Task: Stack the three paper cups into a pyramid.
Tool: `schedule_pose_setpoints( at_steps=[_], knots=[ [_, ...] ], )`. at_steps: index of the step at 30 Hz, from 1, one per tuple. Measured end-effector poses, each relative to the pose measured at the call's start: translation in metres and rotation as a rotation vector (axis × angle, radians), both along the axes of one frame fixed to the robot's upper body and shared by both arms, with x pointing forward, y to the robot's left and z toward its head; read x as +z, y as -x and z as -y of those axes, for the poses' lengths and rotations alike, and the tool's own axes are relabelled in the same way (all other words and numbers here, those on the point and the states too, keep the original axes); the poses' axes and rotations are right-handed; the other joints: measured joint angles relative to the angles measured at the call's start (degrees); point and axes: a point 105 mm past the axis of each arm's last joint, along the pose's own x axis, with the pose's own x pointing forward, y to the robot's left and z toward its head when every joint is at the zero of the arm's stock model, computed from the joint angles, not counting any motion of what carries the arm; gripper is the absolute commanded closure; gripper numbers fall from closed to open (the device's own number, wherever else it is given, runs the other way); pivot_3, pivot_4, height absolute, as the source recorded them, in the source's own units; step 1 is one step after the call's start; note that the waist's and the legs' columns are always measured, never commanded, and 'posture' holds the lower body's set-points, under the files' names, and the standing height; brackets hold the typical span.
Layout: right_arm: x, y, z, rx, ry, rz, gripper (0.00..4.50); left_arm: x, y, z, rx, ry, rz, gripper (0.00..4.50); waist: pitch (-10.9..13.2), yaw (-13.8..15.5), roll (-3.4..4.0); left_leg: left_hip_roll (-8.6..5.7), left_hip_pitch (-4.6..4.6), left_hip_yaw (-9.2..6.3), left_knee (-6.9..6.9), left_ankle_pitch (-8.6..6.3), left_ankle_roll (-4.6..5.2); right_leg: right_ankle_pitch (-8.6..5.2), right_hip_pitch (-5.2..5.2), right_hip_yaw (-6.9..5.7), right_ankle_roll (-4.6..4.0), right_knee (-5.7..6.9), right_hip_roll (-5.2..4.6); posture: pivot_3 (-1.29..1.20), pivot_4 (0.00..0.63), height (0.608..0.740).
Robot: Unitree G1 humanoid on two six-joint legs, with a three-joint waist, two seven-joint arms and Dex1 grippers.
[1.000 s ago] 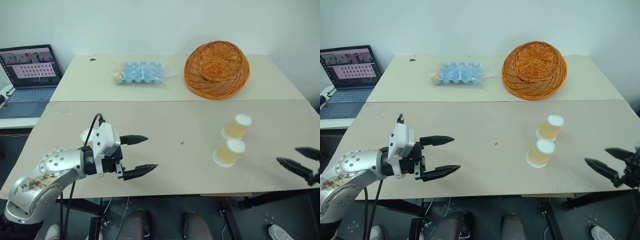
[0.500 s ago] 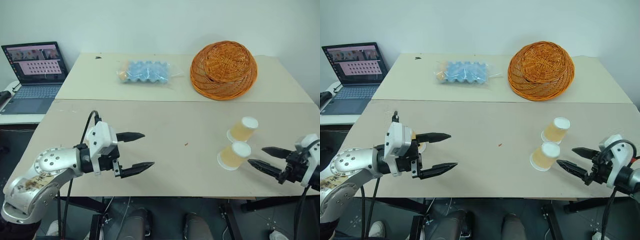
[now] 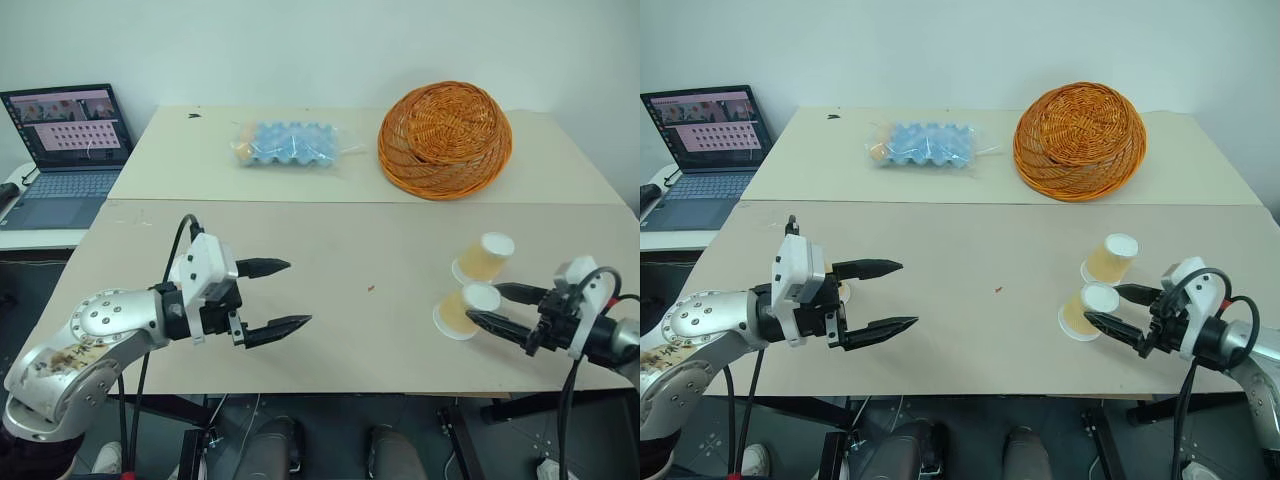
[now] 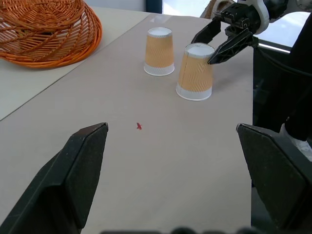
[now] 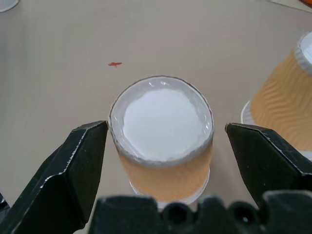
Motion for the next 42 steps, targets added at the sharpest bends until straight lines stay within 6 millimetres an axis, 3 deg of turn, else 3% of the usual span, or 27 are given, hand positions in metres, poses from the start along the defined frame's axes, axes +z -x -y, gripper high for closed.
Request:
schedule_pose_setpoints(
  at_steps=[7, 13, 20, 24, 27, 33, 36, 38, 42],
  knots=[
    [0.0, -0.007, -0.007, 0.015, -0.009, 0.006, 0.01, 0.001, -0.001, 0.0, 0.013, -0.006, 0.0, 0.0, 0.0, 0.1, 0.0, -0.03, -0.01, 0.0, 0.0, 0.01, 0.03, 0.06, 0.02, 0.0, 0.11, 0.0, 0.0, 0.0, 0.15, 0.726],
    [-0.002, -0.011, -0.009, 0.01, -0.006, 0.004, 1.71, 0.0, -0.001, -0.002, 0.019, -0.007, -0.004, 0.0, 0.0, 0.0, 0.0, -0.03, 0.0, 0.0, 0.0, 0.01, 0.01, 0.06, 0.02, 0.0, 0.11, 0.0, 0.0, 0.0, 0.15, 0.726],
    [0.0, -0.014, -0.01, 0.011, 0.004, 0.013, 1.76, -0.002, -0.001, -0.003, 0.021, -0.006, -0.012, 0.0, 0.0, 0.0, 0.0, -0.02, 0.0, 0.0, 0.0, 0.01, -0.01, 0.05, 0.0, 0.0, 0.08, 0.0, 0.0, 0.0, 0.15, 0.726],
    [0.012, -0.022, -0.018, 0.024, 0.006, 0.059, 1.76, -0.003, 0.0, -0.004, 0.02, -0.008, -0.019, 0.0, 0.0, -0.2, 0.0, -0.02, -0.01, 0.01, 0.0, 0.01, -0.01, 0.06, -0.02, 0.0, 0.09, 0.02, 0.0, 0.0, 0.15, 0.726],
    [0.035, -0.03, -0.041, 0.1, 0.006, 0.137, 1.76, -0.003, 0.0, -0.003, 0.018, -0.008, -0.018, 0.0, 0.0, -0.7, 0.0, 0.01, -0.02, 0.03, -0.01, 0.04, -0.05, 0.07, 0.02, 0.02, 0.09, 0.03, 0.01, 0.0, 0.15, 0.726],
    [0.08, -0.048, -0.113, 0.338, -0.026, 0.283, 1.76, -0.004, 0.001, -0.003, 0.011, -0.011, -0.022, 0.0, 0.1, -0.9, -0.11, 0.02, -0.03, -0.01, -0.03, 0.07, -0.09, 0.09, -0.12, -0.07, 0.08, 0.02, 0.03, 0.0, 0.15, 0.726],
    [0.078, -0.056, -0.151, 0.466, -0.045, 0.259, 1.76, -0.005, 0.001, -0.004, 0.008, -0.014, -0.022, 0.0, 0.1, -0.9, -0.17, -0.01, -0.04, -0.04, -0.04, 0.06, -0.08, 0.21, -0.14, -0.09, 0.27, 0.02, 0.04, 0.0, 0.15, 0.726],
    [0.066, -0.06, -0.171, 0.538, -0.049, 0.213, 1.76, -0.005, 0.001, -0.004, 0.01, -0.014, -0.024, 0.0, 0.1, -0.7, -0.19, -0.06, -0.06, -0.14, -0.03, 0.09, -0.12, 0.21, -0.1, -0.19, 0.28, 0.03, 0.04, 0.0, 0.15, 0.726],
    [0.041, -0.07, -0.187, 0.584, -0.046, 0.129, 1.76, -0.005, 0.001, -0.005, 0.014, -0.013, -0.024, 0.0, 0.1, -0.6, -0.21, -0.15, -0.2, -0.14, -0.02, 0.24, -0.41, 0.21, -0.18, -0.21, 0.29, -0.02, 0.03, 0.0, 0.15, 0.726]
  ],
)
